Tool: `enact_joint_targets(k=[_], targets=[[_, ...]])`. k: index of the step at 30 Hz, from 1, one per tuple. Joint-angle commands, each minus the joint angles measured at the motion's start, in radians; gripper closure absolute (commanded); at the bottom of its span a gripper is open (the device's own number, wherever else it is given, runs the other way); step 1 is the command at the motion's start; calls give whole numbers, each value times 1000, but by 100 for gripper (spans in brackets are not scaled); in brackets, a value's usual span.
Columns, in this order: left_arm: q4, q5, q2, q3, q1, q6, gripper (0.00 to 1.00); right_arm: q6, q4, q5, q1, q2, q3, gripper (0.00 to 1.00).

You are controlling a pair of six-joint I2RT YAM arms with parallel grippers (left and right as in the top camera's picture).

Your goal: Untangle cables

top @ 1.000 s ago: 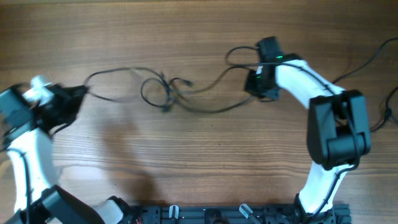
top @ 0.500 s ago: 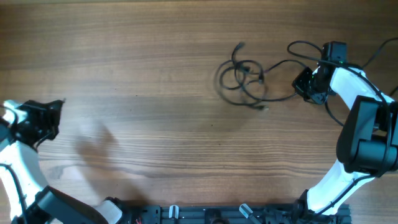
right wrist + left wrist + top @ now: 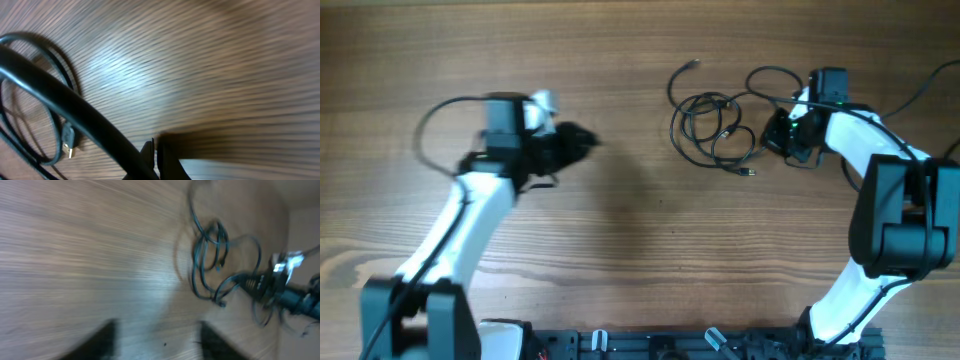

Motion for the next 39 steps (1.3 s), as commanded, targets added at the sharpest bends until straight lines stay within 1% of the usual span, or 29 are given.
enact_joint_targets(k=[1,4,7,10,11,13,16,17,18,21,23,27,28,30,31,32,34,38,39], targets=[[116,-142,109,-3,-159,-32,20,-21,-8,30,70,86,-58,96],[221,-210,197,-3,-246,-102,19,-22,0,31,109,85,-58,96],[340,-216,285,-3,-309,-127,20,-45,11,26,131,85,-55,96],[421,-262,354,-3,-349,-198,25,-47,12,23,131,86,-55,96],[437,-274,367,-3,-357,-201,29,-47,13,23,131,85,-55,96],[468,-311,394,-3,-375,-204,33,-47,14,23,131,86,-55,96],[494,-410,421,-3,-405,-263,32,-47,16,8,131,86,-55,96],[507,-441,428,-3,-414,-277,36,-45,18,8,131,85,-55,96],[529,-467,434,-3,-423,-279,39,-45,18,3,131,85,-55,96],[583,-549,459,-3,-441,-279,41,-46,18,-11,131,86,-55,96],[595,-610,484,-3,-446,-279,43,-46,19,-14,131,85,-55,96],[715,-622,573,-3,-446,-279,43,-46,23,-26,131,85,-55,96],[745,-622,591,-3,-446,-279,44,-46,26,-29,131,86,-55,96],[790,-622,618,-2,-446,-279,54,-48,26,-29,131,85,-55,96],[778,-622,621,-2,-446,-278,70,-52,26,-29,131,85,-55,96],[764,-623,621,-2,-446,-278,82,-57,26,-29,131,86,-55,96],[732,-626,621,-2,-443,-277,96,-60,26,-29,131,85,-55,96],[609,-629,600,-2,-409,-270,96,-72,26,-29,131,85,-55,96],[542,-629,569,-2,-380,-267,96,-72,26,-28,131,85,-55,96]])
